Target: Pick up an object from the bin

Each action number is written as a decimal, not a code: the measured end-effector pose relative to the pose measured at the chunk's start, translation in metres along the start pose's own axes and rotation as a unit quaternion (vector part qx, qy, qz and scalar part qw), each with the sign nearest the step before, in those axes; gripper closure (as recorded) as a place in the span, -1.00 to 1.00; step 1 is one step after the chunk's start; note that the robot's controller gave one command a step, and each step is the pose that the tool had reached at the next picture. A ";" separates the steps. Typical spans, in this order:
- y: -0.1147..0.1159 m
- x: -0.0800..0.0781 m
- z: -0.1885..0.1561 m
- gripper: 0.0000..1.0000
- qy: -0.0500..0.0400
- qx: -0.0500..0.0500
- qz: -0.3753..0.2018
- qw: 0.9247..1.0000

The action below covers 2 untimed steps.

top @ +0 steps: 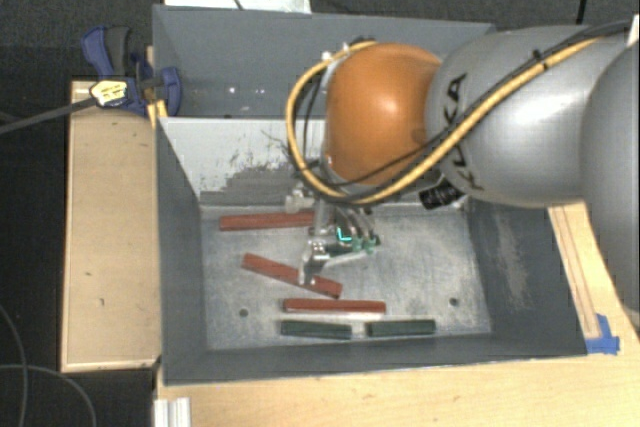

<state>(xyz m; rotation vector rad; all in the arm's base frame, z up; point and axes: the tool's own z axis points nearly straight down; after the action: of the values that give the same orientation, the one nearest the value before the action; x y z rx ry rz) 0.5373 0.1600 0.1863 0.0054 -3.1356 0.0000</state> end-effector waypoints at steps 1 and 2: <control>-0.001 -0.002 -0.004 -1.00 -0.004 -0.001 0.003 1.000; 0.010 -0.009 0.065 -1.00 -0.006 -0.002 0.033 0.999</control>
Offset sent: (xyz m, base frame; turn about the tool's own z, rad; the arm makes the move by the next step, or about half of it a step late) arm 0.0094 0.0167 -0.1163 0.1066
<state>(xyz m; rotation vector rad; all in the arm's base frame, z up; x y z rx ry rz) 0.5455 0.1700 0.1214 -0.0971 -3.1467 -0.0046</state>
